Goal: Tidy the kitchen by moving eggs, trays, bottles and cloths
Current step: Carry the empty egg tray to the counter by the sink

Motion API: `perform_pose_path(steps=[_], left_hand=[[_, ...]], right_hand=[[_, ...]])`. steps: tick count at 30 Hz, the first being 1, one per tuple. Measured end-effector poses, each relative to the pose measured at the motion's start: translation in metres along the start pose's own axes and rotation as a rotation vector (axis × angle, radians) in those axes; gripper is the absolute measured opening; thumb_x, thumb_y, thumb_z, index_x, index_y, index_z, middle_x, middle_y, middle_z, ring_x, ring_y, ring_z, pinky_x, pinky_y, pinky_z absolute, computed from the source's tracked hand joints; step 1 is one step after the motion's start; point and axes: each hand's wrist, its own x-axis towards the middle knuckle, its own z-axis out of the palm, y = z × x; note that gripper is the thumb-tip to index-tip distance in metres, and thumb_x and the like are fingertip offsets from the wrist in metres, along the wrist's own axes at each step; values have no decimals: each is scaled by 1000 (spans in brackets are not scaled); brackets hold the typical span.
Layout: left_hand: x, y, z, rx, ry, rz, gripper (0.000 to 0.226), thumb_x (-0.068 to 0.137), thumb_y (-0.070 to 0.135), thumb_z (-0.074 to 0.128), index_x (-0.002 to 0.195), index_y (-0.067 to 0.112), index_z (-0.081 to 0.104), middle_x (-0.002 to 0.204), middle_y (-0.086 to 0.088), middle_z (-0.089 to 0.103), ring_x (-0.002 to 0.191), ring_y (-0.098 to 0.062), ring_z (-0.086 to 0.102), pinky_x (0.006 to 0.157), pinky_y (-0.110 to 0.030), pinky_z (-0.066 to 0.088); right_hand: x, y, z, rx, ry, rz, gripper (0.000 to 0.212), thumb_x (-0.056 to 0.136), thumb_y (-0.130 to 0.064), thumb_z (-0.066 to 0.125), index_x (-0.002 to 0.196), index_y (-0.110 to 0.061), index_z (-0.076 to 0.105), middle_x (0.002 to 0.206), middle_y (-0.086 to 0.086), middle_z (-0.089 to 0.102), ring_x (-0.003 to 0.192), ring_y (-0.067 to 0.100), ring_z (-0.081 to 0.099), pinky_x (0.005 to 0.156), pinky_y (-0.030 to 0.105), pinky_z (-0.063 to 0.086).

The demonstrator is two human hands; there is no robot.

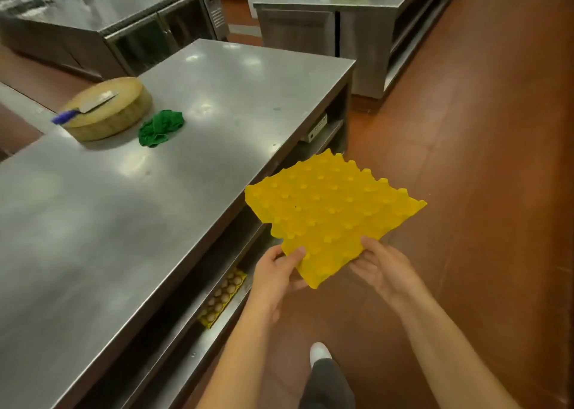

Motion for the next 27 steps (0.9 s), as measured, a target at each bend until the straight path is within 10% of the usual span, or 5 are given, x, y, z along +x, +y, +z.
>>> perform_pose_path(steps=[15, 27], left_hand=[[126, -3, 23, -48, -26, -140, 29, 97, 16, 65, 125, 14, 58, 117, -4, 73, 93, -13, 75, 71, -37, 62], [174, -34, 28, -50, 358, -298, 29, 97, 13, 62, 125, 11, 55, 107, -2, 65, 86, -15, 67, 60, -27, 60]], right_hand=[[120, -37, 6, -107, 47, 127, 34, 99, -15, 58, 131, -7, 53, 120, 16, 69, 108, 29, 67, 92, 40, 55], [224, -24, 9, -214, -104, 511, 24, 99, -9, 55, 122, -6, 54, 121, 22, 63, 101, 23, 64, 68, 30, 62]])
